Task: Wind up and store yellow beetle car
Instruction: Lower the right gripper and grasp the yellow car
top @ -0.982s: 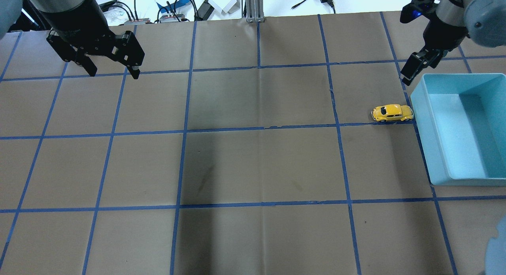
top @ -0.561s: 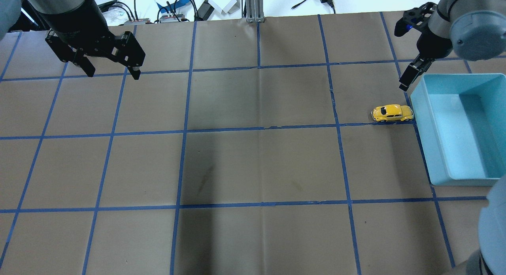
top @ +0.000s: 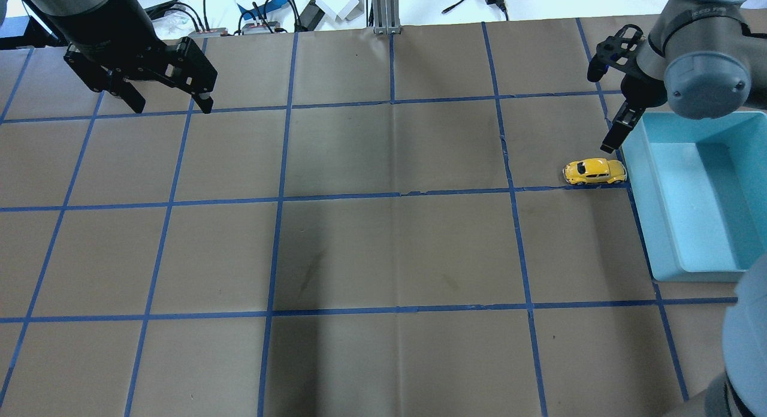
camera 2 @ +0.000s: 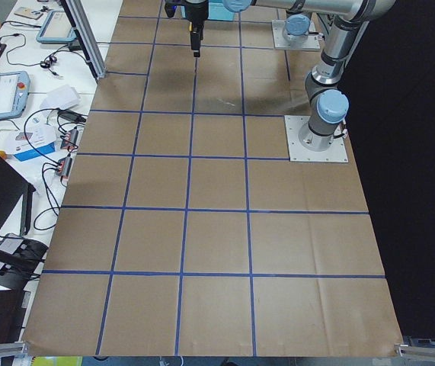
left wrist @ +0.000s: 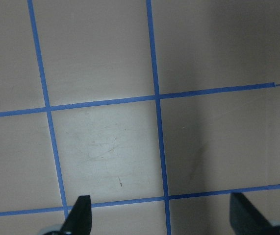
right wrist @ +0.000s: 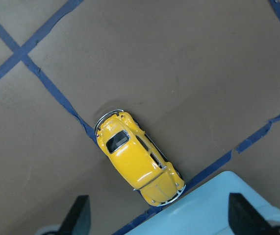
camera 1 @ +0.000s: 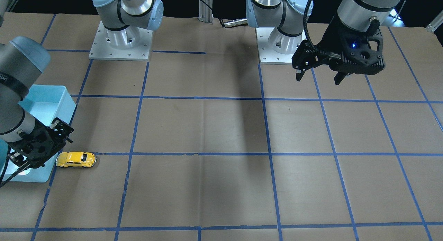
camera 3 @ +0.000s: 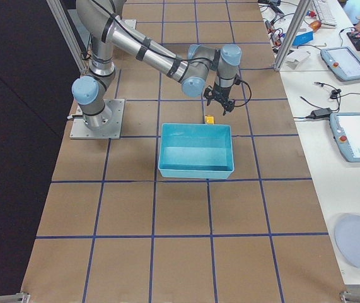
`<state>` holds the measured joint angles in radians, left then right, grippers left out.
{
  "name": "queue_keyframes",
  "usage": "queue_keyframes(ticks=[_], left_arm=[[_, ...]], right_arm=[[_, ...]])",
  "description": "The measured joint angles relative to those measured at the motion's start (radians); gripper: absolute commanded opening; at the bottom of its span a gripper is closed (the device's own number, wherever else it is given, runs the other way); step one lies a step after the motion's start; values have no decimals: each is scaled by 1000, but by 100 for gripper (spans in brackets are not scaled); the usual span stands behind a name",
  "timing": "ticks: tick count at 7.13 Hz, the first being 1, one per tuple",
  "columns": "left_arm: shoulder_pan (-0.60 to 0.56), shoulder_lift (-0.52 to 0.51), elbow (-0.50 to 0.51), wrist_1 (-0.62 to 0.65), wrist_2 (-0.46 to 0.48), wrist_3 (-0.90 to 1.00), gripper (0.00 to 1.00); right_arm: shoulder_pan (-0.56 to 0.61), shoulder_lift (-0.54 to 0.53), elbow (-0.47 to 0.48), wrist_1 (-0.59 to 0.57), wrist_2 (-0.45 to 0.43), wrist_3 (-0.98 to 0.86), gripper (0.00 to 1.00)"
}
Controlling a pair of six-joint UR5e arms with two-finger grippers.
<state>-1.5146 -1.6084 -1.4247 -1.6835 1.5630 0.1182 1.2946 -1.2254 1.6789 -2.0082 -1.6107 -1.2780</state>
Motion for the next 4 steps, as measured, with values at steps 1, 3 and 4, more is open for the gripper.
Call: queue_keyframes(ticks=[1,3,4], left_arm=[[1,1,1,1,-4,-49,100],[2,-1,14,-3,-9,-148,100],[3,0,15,-4,-7,-161,100]], right_arm=[[0,2,3,-18,-1,-140,96],[3,37,9,-60,-6,-322,96],[7,56,30,-84,-6,-398,96]])
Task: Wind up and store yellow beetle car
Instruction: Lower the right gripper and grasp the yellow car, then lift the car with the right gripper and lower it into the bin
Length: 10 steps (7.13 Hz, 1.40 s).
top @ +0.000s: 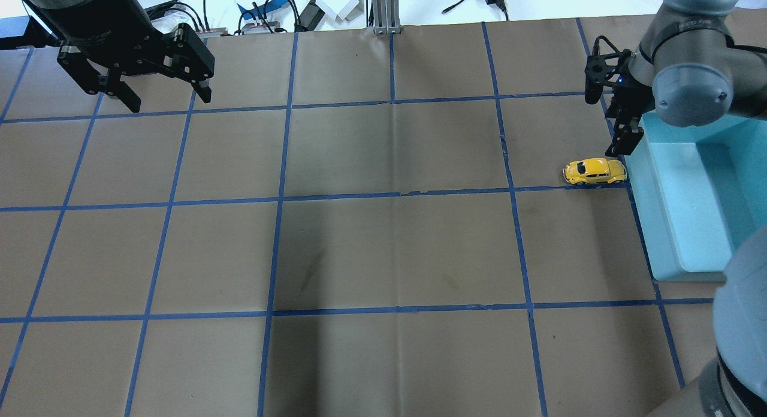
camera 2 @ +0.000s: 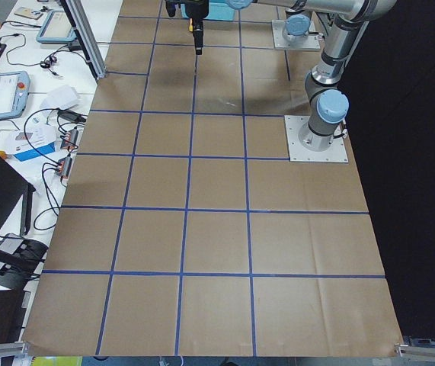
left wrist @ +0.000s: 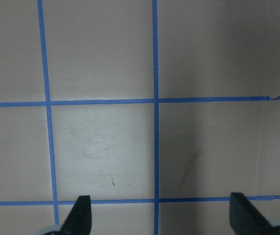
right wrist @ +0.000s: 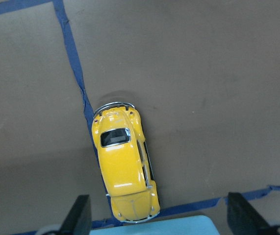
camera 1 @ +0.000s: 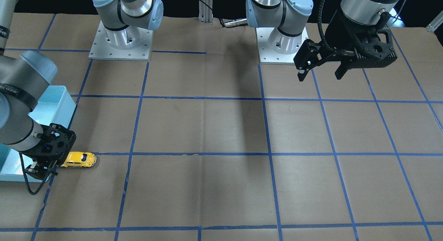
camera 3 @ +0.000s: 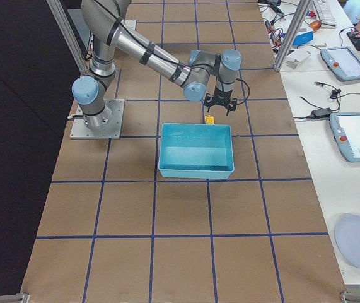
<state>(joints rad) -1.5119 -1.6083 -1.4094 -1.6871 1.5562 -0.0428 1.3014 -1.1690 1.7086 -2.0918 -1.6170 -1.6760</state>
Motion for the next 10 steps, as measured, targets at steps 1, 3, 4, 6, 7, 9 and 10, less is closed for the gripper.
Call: queue_keyframes(ticks=[1,3,4,6,7,9,10], left_arm=[[0,2,-1,0,1,-3,100],[-1,7,-8,0,2,-2,100],[-1,8,-10,0,2,-2,100],[-1,8,-10,-1,2,-2,100],[-1,8,-10,-1,2,-2,100],[-3,12,-12,-8,0,-3,100],[-3,17,-14,-12,-1,-4,100]], right_arm=[[1,6,44,-35,0,-56,94],[1,20,106,-142,-1,-98,90],[1,28,115,-169,-1,-108,63],[1,36,136,-183,-1,-113,7],[1,37,140,-184,1,-111,5],[4,25,129,-179,12,-91,5],[9,7,103,-154,41,-54,5]])
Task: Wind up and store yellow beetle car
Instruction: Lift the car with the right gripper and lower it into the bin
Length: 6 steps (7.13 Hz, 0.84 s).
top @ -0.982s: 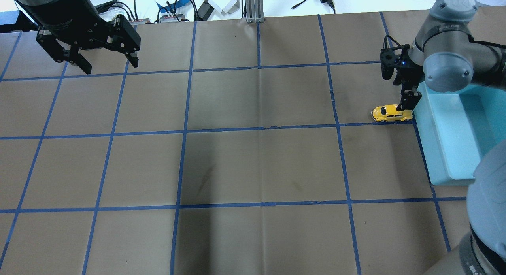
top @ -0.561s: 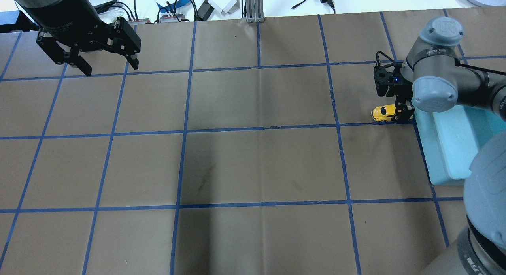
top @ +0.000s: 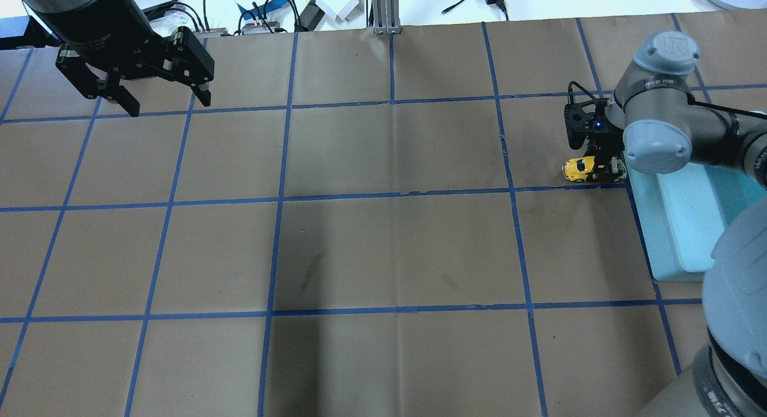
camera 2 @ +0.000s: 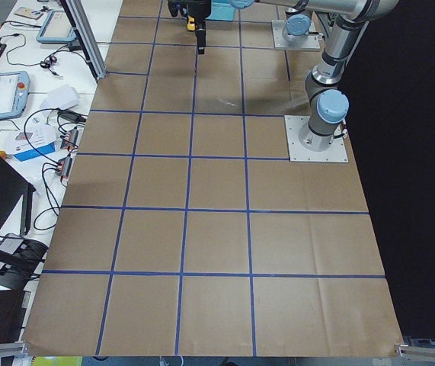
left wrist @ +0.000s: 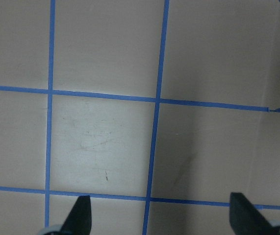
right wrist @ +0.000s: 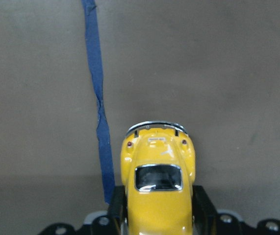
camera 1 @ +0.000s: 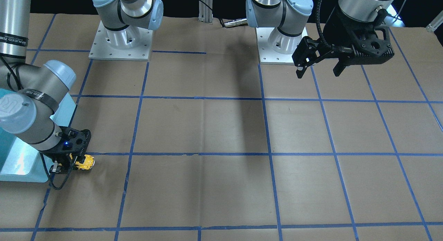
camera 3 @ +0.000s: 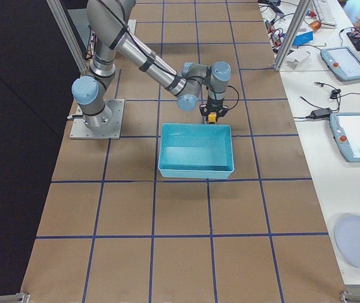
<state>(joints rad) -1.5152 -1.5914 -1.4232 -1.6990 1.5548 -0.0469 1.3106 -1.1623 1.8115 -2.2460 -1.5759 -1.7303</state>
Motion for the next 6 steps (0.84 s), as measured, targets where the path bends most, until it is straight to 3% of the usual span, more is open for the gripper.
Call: queue_keyframes(ticks=[3,4,6], left_arm=[[-4,5,-3,-4,1,-1,100],[-4,4,-2,-4,1,-1,100],[-5,4,-2,-3,0,-1,100]], right_arm=[[-17,-59,-204,230,93,167,5],[-63,-69,-238,269,98,224,5],[-211,-98,-209,284,101,452,6]])
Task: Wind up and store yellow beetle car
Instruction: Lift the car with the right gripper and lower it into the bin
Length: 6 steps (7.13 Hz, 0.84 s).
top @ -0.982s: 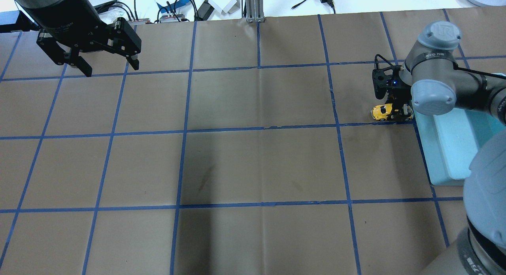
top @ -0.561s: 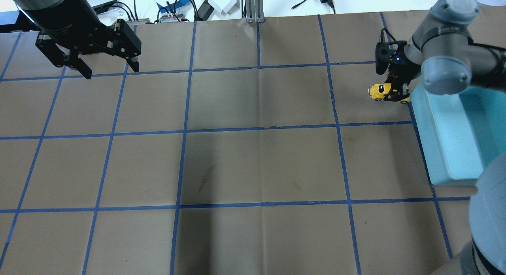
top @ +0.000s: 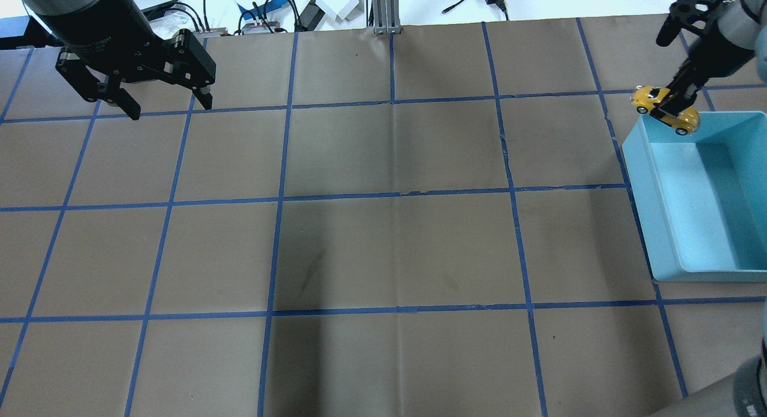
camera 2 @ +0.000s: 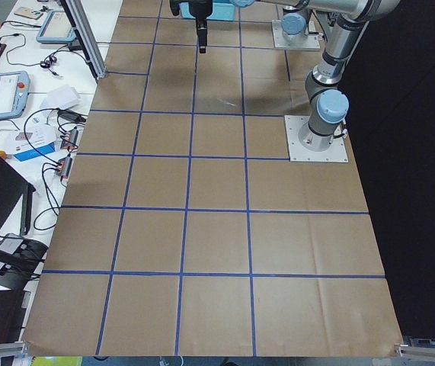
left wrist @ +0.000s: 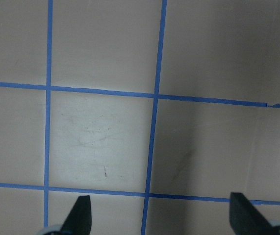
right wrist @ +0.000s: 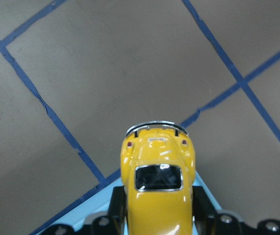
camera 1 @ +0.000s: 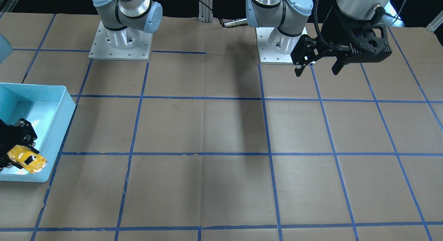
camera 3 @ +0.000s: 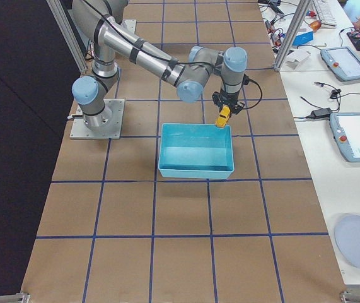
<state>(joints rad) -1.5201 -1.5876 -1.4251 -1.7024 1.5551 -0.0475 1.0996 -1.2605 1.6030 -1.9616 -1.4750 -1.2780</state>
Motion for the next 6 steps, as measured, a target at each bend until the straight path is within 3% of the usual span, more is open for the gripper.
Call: queue_keyframes(ticks=[3,5,6], left_arm=[[0,-3,1,1,1,0,100],[0,-7,3,3,3,1,100],[1,-11,6,5,3,1,100]], right_arm=[[-120,-26,169,-79,-39,511,7],[-185,-23,299,-227,-86,685,7],[-211,-18,336,-271,-92,748,17]])
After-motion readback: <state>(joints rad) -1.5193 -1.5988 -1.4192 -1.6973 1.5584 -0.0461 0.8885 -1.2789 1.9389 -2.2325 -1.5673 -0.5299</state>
